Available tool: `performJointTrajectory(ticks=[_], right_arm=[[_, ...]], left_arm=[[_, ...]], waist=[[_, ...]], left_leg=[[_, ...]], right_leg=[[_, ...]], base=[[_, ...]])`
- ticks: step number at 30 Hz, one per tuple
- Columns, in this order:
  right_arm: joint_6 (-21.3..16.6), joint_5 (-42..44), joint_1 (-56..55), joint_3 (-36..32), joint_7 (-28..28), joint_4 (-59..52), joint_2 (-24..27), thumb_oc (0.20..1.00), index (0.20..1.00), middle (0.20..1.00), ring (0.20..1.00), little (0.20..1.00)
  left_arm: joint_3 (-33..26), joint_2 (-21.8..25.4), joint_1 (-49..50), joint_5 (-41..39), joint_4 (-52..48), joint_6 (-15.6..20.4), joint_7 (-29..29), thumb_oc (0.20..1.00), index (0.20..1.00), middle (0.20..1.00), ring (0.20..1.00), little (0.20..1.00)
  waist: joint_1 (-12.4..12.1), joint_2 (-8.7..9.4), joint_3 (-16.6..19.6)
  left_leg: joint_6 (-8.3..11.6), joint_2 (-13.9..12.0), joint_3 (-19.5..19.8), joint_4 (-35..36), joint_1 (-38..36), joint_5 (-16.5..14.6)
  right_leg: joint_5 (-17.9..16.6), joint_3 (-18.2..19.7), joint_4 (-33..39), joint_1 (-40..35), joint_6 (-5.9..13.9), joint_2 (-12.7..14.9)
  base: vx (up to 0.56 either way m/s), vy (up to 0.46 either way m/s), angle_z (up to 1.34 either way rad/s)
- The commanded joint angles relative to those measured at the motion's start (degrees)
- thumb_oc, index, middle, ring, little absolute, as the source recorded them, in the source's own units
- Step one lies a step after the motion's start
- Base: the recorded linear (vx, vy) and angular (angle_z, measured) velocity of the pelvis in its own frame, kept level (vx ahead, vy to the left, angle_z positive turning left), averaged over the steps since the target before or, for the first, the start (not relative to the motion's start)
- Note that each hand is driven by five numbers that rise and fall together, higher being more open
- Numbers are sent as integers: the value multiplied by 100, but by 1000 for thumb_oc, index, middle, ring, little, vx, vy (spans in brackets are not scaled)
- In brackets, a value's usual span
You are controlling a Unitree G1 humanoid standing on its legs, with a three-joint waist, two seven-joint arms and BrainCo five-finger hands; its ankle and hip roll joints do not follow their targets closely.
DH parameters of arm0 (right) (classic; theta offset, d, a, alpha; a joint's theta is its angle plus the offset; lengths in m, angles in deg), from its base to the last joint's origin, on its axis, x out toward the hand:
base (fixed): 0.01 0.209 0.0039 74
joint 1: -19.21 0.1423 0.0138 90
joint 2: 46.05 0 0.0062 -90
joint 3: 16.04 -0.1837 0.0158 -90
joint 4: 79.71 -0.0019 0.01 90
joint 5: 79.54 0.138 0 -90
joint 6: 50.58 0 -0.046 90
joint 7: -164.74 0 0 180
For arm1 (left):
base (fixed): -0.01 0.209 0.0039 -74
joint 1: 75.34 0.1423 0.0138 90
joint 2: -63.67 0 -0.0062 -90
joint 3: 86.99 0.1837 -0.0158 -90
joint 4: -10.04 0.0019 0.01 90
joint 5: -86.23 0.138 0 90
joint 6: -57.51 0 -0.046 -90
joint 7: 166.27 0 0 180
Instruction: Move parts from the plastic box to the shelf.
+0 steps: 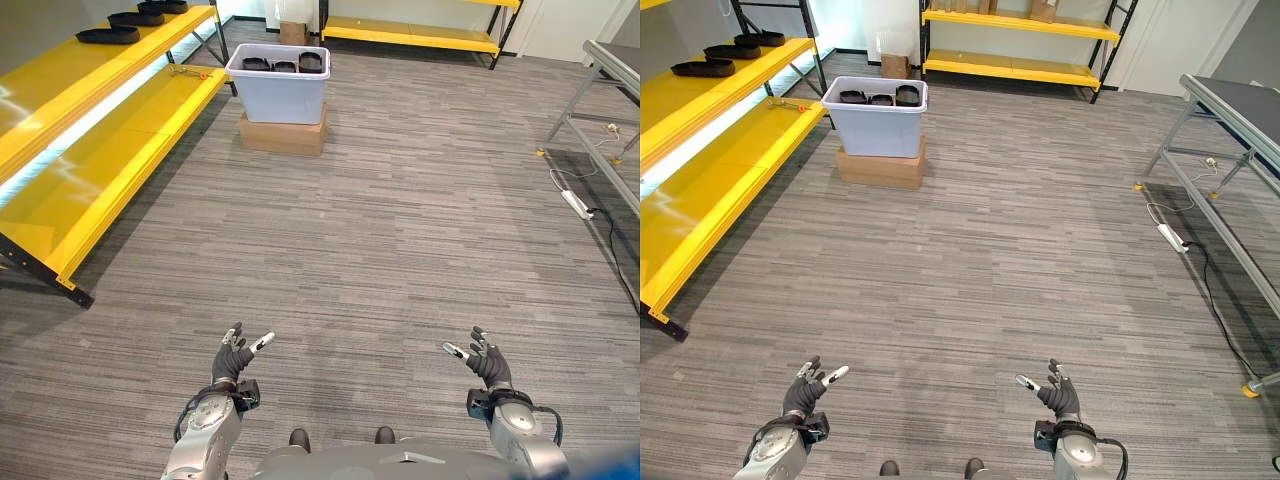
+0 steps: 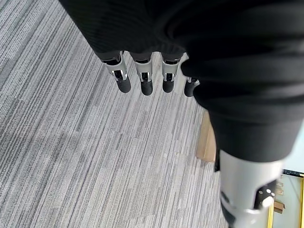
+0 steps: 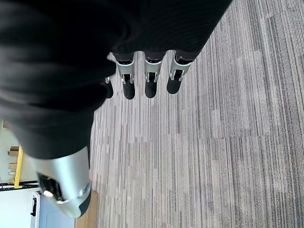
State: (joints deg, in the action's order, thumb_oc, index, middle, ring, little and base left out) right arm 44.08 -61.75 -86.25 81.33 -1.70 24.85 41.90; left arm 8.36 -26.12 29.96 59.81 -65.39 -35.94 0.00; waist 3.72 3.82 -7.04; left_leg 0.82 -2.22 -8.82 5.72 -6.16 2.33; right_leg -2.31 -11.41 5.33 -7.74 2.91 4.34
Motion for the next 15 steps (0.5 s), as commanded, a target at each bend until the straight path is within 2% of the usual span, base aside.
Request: performJointTrajectory(ticks=[1,15], right_arm=[[-164,17,330,-89,-26,-123,56,1000,1000,1000,1000,1000],[-169,105,294,-113,-10,-169,22,1000,1000,1000,1000,1000]], left_arm=[[-136,13,-155,-99,-223,238,-21,1000,1000,1000,1000,1000],[-94,34,-161,-65,-286,232,-34,1000,1000,1000,1000,1000]], waist=[[1,-241,2],[26,-263,-41]], left_leg=[[186,-343,-66,-72,-142,-408],[181,-322,-50,-72,-115,-419]], right_leg=[[400,169,-83,10,582,615],[397,173,-85,29,592,628]], base=[[0,0,0],[0,0,0]])
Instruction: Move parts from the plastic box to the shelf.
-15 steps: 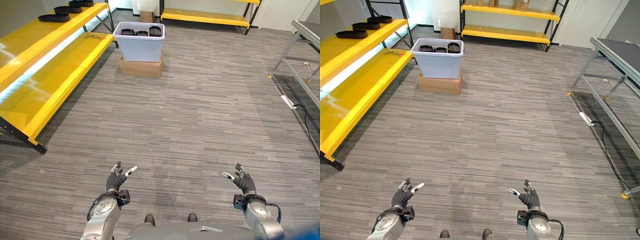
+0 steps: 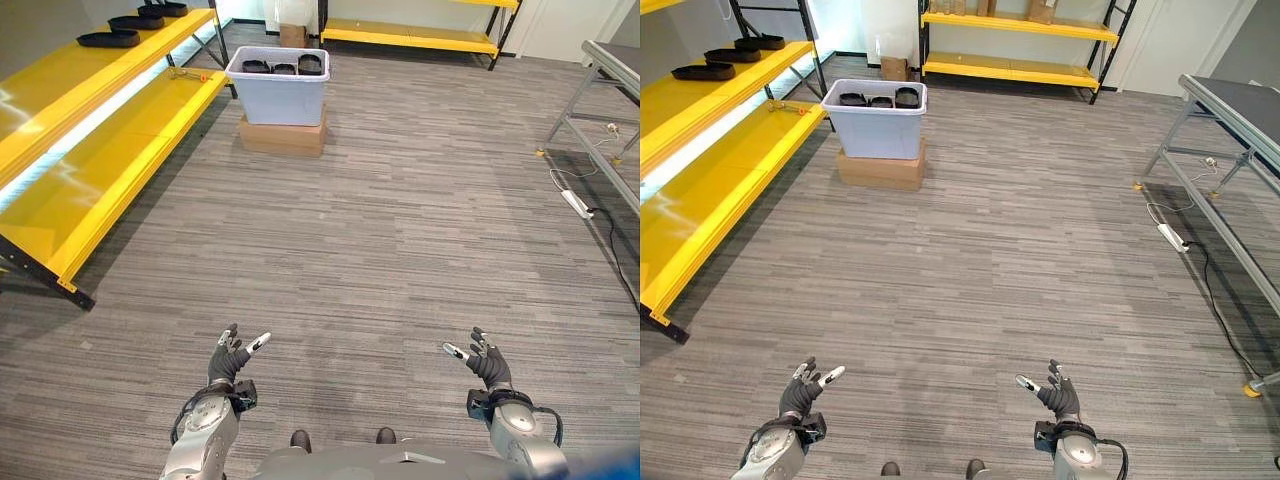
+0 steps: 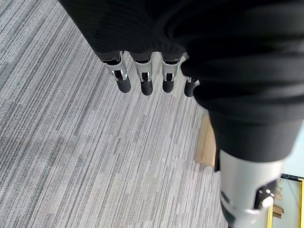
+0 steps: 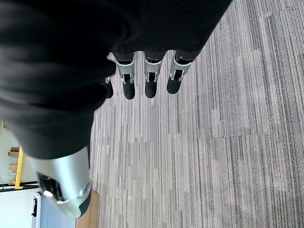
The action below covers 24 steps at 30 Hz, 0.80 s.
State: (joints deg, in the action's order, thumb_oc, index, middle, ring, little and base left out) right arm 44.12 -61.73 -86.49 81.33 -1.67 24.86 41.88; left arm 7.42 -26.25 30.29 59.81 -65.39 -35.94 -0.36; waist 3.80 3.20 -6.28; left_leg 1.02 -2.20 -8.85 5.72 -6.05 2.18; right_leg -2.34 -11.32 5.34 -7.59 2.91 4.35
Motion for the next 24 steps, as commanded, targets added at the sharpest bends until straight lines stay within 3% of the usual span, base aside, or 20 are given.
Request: performJointTrajectory(ticks=[1,24], right_arm=[[-173,104,317,-114,-13,-170,23,1000,1000,1000,1000,1000],[-160,101,323,-137,-38,-137,48,1000,1000,1000,1000,1000]], left_arm=[[0,47,-194,-65,-286,231,1,1000,1000,1000,1000,1000],[-85,15,-170,-3,-256,258,-62,1000,1000,1000,1000,1000]], waist=[[18,-200,-116],[-29,-190,-95]], left_leg=[[161,-324,-47,-72,-125,-404],[128,-288,12,-72,-170,-457]], right_leg=[[400,164,-86,15,592,626],[463,51,-115,-85,611,667]], base=[[0,0,0],[0,0,0]])
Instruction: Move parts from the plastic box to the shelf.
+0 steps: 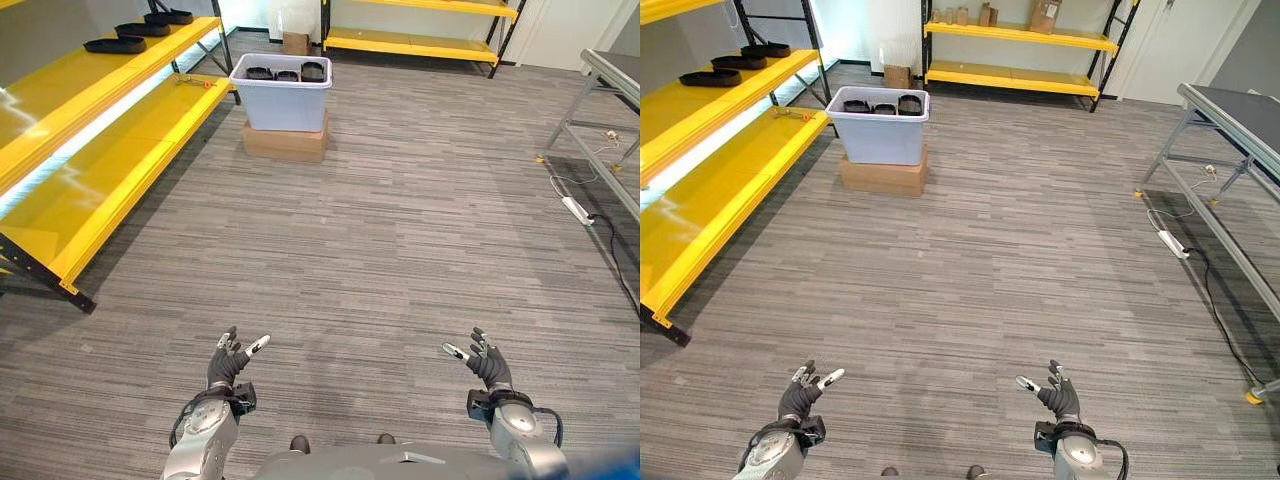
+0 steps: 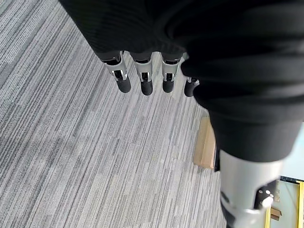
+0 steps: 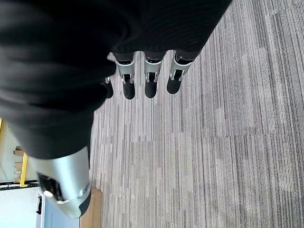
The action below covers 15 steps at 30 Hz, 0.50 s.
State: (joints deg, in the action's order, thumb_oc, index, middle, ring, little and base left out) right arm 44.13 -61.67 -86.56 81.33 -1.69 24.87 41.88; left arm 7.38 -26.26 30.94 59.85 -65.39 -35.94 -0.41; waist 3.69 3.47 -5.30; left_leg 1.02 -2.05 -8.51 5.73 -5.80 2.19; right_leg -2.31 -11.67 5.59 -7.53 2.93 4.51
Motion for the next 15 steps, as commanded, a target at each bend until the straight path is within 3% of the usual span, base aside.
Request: performJointTrajectory(ticks=[1,6,15], right_arm=[[-157,86,352,-118,-46,-122,55,1000,1000,1000,1000,1000],[-136,55,458,-103,-66,-78,51,1000,1000,1000,1000,1000],[-184,172,647,-180,-81,-97,72,1000,1000,1000,1000,1000]], left_arm=[[-81,12,-237,5,-264,254,-52,1000,1000,1000,1000,1000],[-127,80,-254,251,-291,243,-82,1000,1000,1000,1000,1000],[-66,230,-558,165,-368,318,-134,1000,1000,1000,1000,1000]], waist=[[-30,-216,-189],[-94,-193,-205],[-114,-176,-420]], left_leg=[[115,-285,-22,-73,-204,-463],[38,-217,-46,-203,-153,-522],[-228,42,163,-1264,515,-997]], right_leg=[[457,83,-138,-94,620,663],[452,104,-265,-55,667,765],[533,179,-1172,409,721,1112]], base=[[18,33,0],[1,40,0],[-42,110,2]])
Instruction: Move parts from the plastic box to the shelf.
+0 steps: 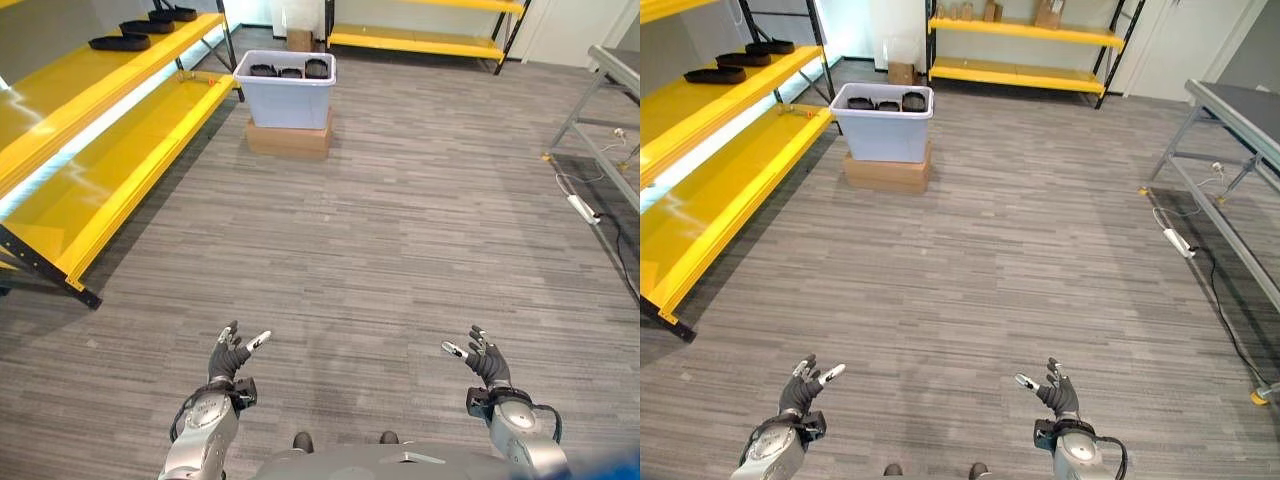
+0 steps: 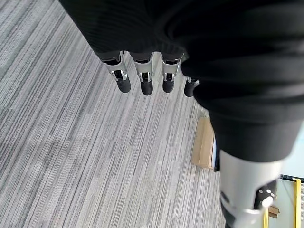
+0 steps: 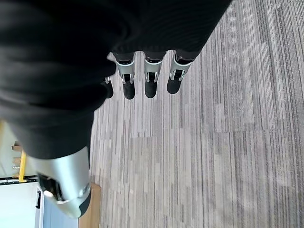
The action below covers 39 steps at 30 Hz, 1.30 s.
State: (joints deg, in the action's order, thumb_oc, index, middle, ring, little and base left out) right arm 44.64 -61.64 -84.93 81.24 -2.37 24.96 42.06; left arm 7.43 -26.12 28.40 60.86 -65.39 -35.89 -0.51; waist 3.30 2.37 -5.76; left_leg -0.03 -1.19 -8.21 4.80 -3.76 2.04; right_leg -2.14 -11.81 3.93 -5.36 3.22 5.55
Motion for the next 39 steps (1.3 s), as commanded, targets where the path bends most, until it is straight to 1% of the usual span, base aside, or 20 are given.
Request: performJointTrajectory(ticks=[1,2,3,4,6,7,10,11,12,13,14,18,19,25,29,33,35,36,37,39], right_arm=[[-250,184,459,-218,2,-115,35,1000,1000,1000,1000,1000],[-250,184,459,-219,2,-115,35,1000,1000,1000,1000,1000],[-250,197,452,-246,-9,-123,20,1000,1000,1000,1000,1000],[-269,219,433,-264,9,-123,-26,1000,1000,1000,1000,1000],[-293,241,422,-274,13,-161,-57,1000,1000,1000,1000,1000],[-305,271,361,-289,-7,-183,-58,1000,1000,1000,1000,1000],[-310,269,335,-296,-3,-161,-66,1000,1000,1000,1000,1000],[-307,258,338,-305,-4,-123,-58,1000,1000,1000,1000,1000],[-302,266,314,-339,1,-152,-33,1000,1000,1000,1000,1000],[-302,266,315,-339,1,-152,-33,1000,1000,1000,1000,1000],[-319,310,289,-382,-6,-167,-2,1000,1000,1000,1000,1000],[-319,311,286,-382,-6,-168,1,1000,1000,1000,1000,1000],[-356,327,196,-420,19,-206,104,1000,1000,1000,1000,1000],[-313,166,-16,-384,-105,-261,201,1000,1000,1000,1000,1000],[-314,184,1,-429,-127,-390,293,1000,1000,1000,1000,1000],[-349,286,75,-460,-143,-261,351,1000,1000,1000,1000,1000],[-359,293,92,-480,-126,-281,389,1000,1000,1000,1000,1000],[-377,321,122,-507,-131,-281,436,1000,1000,1000,1000,1000],[-376,321,122,-508,-131,-281,436,1000,1000,1000,1000,1000],[-439,426,232,-533,-143,-272,596,1000,1000,1000,1000,1000]], left_arm=[[-48,234,-315,86,-370,307,-114,1000,1000,1000,1000,1000],[-47,234,-317,87,-370,307,-114,1000,1000,1000,1000,1000],[-54,250,-311,116,-376,291,-88,1000,1000,1000,1000,1000],[-40,275,-326,169,-383,267,-70,1000,1000,1000,1000,1000],[-39,293,-334,230,-381,242,-56,1000,1000,1000,1000,1000],[-34,321,-312,318,-393,214,14,1000,1000,1000,1000,1000],[-20,315,-333,349,-396,194,28,1000,1000,1000,1000,1000],[-16,298,-350,362,-375,194,44,1000,1000,1000,1000,1000],[-7,273,-369,361,-372,182,78,1000,1000,1000,1000,1000],[-8,273,-371,361,-372,182,79,1000,1000,1000,1000,1000],[0,243,-394,389,-393,188,133,1000,1000,1000,1000,1000],[0,240,-391,390,-394,188,133,1000,1000,1000,1000,1000],[53,125,-396,568,-338,134,209,1000,1000,1000,1000,1000],[141,60,-359,744,-345,143,281,1000,1000,1000,1000,1000],[204,35,-403,663,-382,162,228,1000,1000,1000,1000,1000],[336,123,-550,631,-385,183,235,1000,1000,1000,1000,1000],[346,125,-555,596,-403,184,226,1000,1000,1000,1000,1000],[378,126,-577,540,-424,207,233,1000,1000,1000,1000,1000],[378,126,-578,540,-424,207,233,1000,1000,1000,1000,1000],[459,160,-660,449,-502,283,247,1000,1000,1000,1000,1000]], waist=[[-54,-90,-420],[-58,-86,-415],[-38,-94,-446],[8,-143,-588],[39,-191,-641],[87,-271,-761],[103,-314,-789],[119,-327,-834],[215,-344,-846],[220,-353,-835],[306,-306,-867],[316,-318,-894],[451,-187,-795],[633,-200,-588],[756,-405,-465],[886,-552,-333],[887,-589,-318],[873,-615,-340],[875,-617,-340],[707,-453,-576]], left_leg=[[-231,63,211,-1229,338,-1044],[-236,71,207,-1233,348,-1046],[-280,124,235,-1238,341,-1054],[-376,206,279,-1254,275,-1062],[-444,249,287,-1225,250,-1043],[-508,271,338,-1188,106,-1068],[-510,269,340,-1144,36,-1062],[-512,288,331,-1056,-104,-1076],[-495,344,414,-867,-328,-1081],[-492,335,420,-860,-313,-1065],[-477,440,510,-745,-492,-1114],[-472,424,521,-740,-536,-1133],[-337,571,696,-641,-1063,-1455],[-243,527,885,-629,-1431,-1733],[-204,316,903,-709,-1478,-1859],[13,6,905,-773,-1437,-1592],[63,-36,887,-888,-1409,-1486],[314,-101,784,-1544,-1156,-906],[316,-104,787,-1553,-1151,-910],[604,12,767,-3371,-172,-58]], right_leg=[[310,242,-1479,399,714,1121],[319,252,-1503,421,719,1131],[136,301,-1791,583,698,1178],[-268,442,-2536,930,633,1269],[-458,540,-2926,1140,578,1290],[-385,580,-3516,1409,483,1183],[-320,441,-3663,1528,461,1152],[-202,224,-3744,1653,447,1148],[-33,83,-3540,1895,435,910],[-56,68,-3509,1895,429,901],[44,-96,-3013,2068,417,666],[68,-112,-3019,2023,417,655],[-201,-520,-1455,2216,432,313],[-334,-340,-1164,2255,356,148],[-63,-339,-1783,2612,211,29],[292,-258,-2127,2762,36,-173],[349,-266,-2120,2715,-6,-232],[450,-250,-1967,2436,-116,-358],[447,-253,-1960,2433,-118,-361],[593,-131,-1600,1900,-327,-394]], base=[[-12,163,15],[-13,179,20],[-31,203,21],[-34,202,21],[4,241,27],[38,228,43],[63,122,29],[155,95,13],[151,97,3],[204,56,-6],[108,7,-8],[134,-14,19],[422,-60,8],[305,-57,28],[247,-68,22],[246,-122,10],[220,-119,-9],[220,-126,-14],[200,-140,-7],[145,-169,-5]])
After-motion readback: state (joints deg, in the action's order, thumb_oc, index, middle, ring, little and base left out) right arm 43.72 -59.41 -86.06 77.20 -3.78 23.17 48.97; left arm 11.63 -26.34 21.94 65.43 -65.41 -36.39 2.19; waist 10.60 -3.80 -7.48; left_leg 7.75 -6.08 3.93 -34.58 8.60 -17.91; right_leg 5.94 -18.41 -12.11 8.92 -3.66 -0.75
